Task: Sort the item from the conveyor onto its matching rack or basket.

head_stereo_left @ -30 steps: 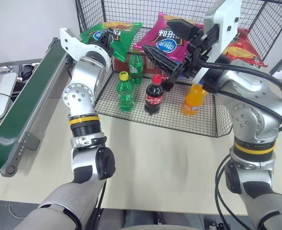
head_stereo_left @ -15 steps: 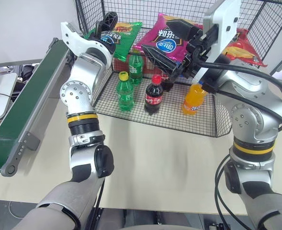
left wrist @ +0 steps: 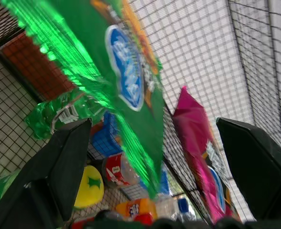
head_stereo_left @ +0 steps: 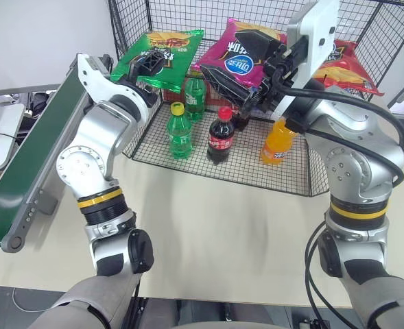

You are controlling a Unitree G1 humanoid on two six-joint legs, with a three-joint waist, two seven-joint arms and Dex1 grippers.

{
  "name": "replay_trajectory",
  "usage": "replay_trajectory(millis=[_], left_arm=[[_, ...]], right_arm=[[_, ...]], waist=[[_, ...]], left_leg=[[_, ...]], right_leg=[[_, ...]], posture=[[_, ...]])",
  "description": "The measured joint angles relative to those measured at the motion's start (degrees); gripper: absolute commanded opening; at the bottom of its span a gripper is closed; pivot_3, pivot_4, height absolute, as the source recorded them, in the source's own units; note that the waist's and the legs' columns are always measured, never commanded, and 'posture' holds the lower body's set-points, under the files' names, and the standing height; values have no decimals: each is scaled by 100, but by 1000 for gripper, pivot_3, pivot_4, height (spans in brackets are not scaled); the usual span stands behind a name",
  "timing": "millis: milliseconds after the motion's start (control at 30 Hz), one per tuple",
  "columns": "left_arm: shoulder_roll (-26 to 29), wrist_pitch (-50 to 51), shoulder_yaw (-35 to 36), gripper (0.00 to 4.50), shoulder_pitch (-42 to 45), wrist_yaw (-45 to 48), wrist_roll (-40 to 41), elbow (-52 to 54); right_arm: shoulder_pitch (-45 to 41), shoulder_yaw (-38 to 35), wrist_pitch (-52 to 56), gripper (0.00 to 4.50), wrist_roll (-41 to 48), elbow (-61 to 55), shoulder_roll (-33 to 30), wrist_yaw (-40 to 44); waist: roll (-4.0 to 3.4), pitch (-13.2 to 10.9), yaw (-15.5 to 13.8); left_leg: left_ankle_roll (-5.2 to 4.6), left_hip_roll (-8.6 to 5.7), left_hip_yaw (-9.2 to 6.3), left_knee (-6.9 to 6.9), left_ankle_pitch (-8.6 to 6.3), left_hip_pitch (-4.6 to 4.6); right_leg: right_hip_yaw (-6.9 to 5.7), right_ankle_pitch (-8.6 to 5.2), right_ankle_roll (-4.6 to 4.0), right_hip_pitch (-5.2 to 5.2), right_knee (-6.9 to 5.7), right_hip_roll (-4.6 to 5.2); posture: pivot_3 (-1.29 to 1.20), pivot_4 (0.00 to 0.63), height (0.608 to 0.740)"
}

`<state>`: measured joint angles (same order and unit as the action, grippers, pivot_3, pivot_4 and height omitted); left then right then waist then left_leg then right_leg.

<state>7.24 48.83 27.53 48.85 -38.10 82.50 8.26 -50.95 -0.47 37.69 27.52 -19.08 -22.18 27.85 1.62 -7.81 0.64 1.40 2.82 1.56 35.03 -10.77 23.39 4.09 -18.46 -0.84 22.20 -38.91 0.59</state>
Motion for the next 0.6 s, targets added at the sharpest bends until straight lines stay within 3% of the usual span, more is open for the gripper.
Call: replay_trajectory(millis=[100,167,233,400,600], left_arm=[[724,371,-226,4479,-291,48,434,262],[1826,835,-340,4479,-525,584,526,394],[3027,1274,-351,4479,-924,1450,413,608],[4891,1139,-417,4479,-2076,4075,-863,1205],[5206,121,-80,4479,-2620,5569,-2182,1200]], right_arm=[[-14,11,-39,4500,-26,37,1,74],[-13,2,-60,4500,-29,62,-81,158],[8,-62,-63,4500,-21,82,-250,248],[164,-249,-45,4500,197,25,-592,616],[383,-268,96,4500,426,-89,-681,700]], waist=[[0,0,31],[-2,-1,96],[-5,-3,154],[-8,-7,149],[-9,-7,108]], left_leg=[[8,1,0,-2,5,-4],[31,1,0,-11,19,-12],[42,0,0,-24,24,-24],[31,-1,7,-28,18,-21],[-4,6,12,-29,-3,-15]], right_leg=[[3,0,0,1,-3,-7],[5,0,0,5,-4,-17],[2,-1,0,5,-2,-18],[-5,-3,-2,5,16,-17],[2,-4,-3,5,28,-12]], posture=[[0,150,740],[0,150,740],[0,150,740],[0,150,740],[0,150,740]])
